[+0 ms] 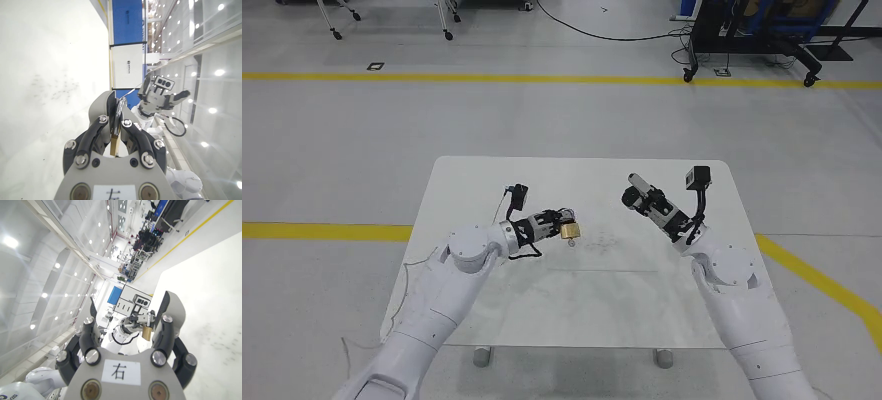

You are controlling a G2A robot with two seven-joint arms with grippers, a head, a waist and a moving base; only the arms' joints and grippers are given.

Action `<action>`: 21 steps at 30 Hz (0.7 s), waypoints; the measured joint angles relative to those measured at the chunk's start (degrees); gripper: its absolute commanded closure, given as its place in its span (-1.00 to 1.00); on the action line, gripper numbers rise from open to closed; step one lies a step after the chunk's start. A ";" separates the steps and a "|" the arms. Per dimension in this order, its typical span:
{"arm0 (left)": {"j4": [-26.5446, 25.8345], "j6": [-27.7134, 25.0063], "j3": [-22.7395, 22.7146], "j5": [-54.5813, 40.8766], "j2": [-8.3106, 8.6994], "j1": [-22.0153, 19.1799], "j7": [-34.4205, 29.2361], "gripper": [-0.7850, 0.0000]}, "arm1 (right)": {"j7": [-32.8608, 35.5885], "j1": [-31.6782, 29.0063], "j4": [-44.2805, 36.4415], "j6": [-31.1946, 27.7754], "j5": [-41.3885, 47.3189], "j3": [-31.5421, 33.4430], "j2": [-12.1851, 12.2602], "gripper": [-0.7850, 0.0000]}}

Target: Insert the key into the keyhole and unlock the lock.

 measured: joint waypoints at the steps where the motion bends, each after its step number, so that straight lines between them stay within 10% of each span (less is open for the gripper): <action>1: 0.58 1.70 1.40 1.20 -0.37 -1.67 -0.34 1.00 | -0.02 -0.06 -0.08 0.02 0.09 0.16 0.02 -1.00; 15: 18.28 7.78 19.90 8.25 -8.98 -16.23 2.85 0.98 | 0.02 0.07 0.07 0.03 -0.02 -0.16 -0.01 -1.00; 21: 25.83 8.65 23.90 11.42 -11.93 -19.78 3.12 0.16 | 0.02 0.07 0.07 0.03 -0.02 -0.16 -0.01 -1.00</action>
